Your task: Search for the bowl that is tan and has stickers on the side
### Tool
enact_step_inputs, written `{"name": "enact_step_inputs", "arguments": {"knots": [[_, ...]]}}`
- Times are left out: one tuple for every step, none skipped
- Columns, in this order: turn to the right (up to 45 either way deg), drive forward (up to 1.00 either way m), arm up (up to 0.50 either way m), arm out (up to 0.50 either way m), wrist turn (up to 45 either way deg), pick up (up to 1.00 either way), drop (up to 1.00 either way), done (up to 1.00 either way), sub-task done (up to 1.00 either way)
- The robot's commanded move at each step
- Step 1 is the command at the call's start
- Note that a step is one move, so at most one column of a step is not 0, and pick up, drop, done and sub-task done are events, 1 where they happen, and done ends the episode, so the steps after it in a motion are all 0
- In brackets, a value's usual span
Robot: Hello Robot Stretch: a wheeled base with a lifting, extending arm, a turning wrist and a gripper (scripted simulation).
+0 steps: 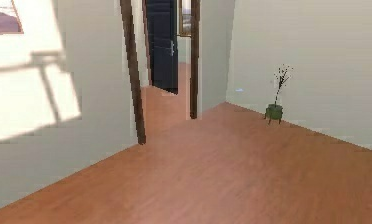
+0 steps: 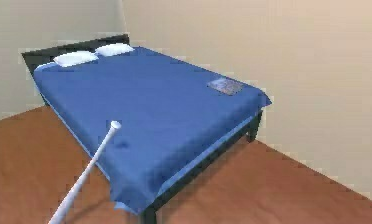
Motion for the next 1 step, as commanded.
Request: {"name": "enact_step_inputs", "arguments": {"knots": [[0.0, 1.0, 0.0, 0.0, 0.0, 0.0, 0.0, 0.0, 0.0]]}}
